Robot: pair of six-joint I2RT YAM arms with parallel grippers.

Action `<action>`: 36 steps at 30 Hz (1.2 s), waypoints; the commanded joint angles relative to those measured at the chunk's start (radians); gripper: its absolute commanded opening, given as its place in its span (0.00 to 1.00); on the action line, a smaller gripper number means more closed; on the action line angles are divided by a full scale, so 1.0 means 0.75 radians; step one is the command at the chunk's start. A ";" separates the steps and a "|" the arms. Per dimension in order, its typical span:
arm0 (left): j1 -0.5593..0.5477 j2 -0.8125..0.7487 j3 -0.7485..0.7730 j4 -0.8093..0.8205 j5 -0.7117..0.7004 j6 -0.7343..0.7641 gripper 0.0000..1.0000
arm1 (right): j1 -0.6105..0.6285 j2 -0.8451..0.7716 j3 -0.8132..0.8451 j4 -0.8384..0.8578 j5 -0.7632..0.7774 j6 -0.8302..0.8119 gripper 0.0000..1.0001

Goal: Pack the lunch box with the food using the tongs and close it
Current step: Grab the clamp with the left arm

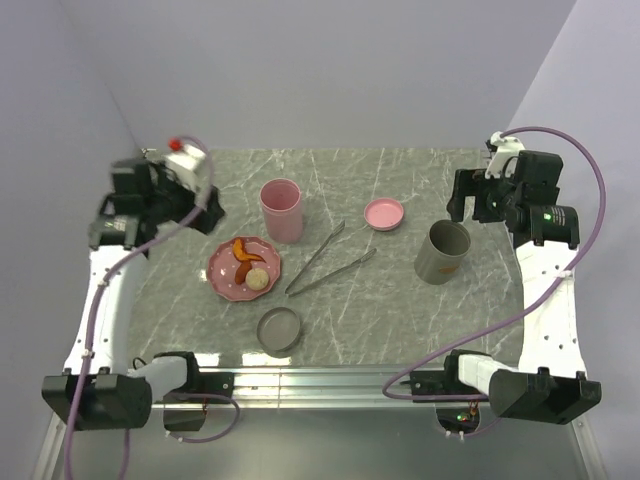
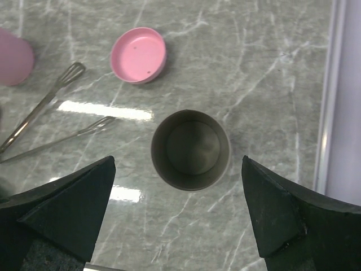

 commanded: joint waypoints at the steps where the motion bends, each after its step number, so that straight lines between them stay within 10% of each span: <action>1: -0.201 -0.086 -0.169 0.023 -0.152 0.050 1.00 | 0.008 -0.017 0.009 -0.023 -0.098 -0.021 1.00; 13: -0.853 -0.102 -0.474 0.326 -0.422 -0.112 0.99 | 0.006 -0.009 0.001 -0.054 -0.126 -0.066 1.00; 25: -1.066 0.045 -0.513 0.561 -0.633 -0.175 0.99 | 0.008 0.024 0.044 -0.103 -0.086 -0.089 1.00; 36: -1.064 0.098 -0.458 0.549 -0.433 -0.099 0.99 | 0.008 0.054 0.067 -0.119 -0.110 -0.089 1.00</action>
